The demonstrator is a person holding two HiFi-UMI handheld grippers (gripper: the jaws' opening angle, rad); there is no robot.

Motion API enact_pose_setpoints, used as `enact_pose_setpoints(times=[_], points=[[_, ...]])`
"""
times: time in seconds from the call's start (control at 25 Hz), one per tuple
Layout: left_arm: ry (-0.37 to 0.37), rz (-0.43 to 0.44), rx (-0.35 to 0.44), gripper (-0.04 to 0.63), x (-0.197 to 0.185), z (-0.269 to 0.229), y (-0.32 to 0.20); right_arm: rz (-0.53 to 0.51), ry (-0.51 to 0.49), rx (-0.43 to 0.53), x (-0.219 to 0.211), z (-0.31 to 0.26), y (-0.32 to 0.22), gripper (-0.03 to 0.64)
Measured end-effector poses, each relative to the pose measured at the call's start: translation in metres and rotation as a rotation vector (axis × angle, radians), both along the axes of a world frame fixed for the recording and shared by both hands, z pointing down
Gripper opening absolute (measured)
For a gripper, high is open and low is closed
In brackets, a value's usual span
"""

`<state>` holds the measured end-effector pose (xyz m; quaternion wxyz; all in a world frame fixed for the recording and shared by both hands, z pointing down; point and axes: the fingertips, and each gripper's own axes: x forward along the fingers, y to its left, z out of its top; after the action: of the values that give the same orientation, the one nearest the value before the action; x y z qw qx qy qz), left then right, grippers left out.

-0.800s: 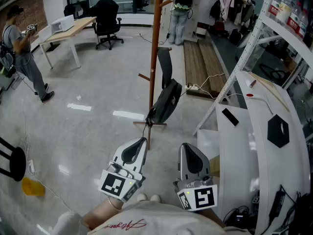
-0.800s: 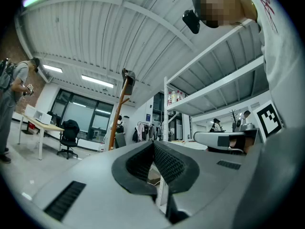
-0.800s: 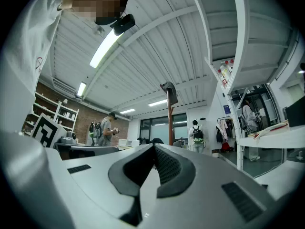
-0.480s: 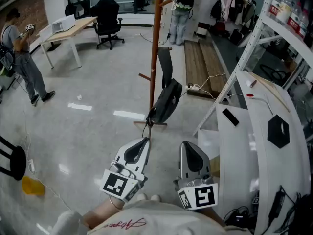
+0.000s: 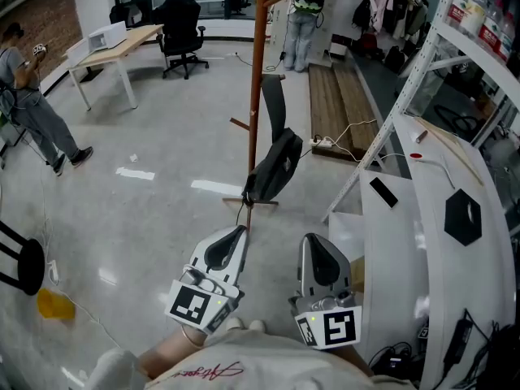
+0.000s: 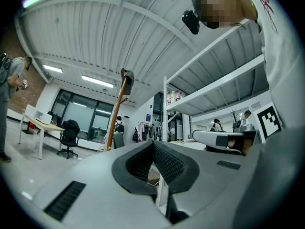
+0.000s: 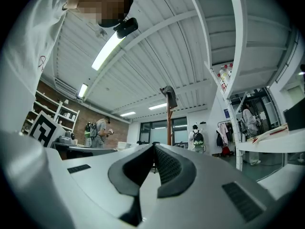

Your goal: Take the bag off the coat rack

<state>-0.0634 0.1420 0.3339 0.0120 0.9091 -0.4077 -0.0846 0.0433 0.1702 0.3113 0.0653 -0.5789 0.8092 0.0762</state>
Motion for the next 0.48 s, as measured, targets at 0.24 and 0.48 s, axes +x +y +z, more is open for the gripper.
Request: enact_pose_setpoints(times=[0.24, 0.48], points=[[0.012, -0.042, -0.019, 0.017, 0.002, 0.002, -0.004, 0.007, -0.013, 0.009, 0.016, 0.002, 0.0, 0.02], [0.027, -0.101, -0.001, 0.017, -0.006, 0.006, -0.005, -0.009, -0.018, 0.005, 0.027, 0.009, 0.0, 0.02]])
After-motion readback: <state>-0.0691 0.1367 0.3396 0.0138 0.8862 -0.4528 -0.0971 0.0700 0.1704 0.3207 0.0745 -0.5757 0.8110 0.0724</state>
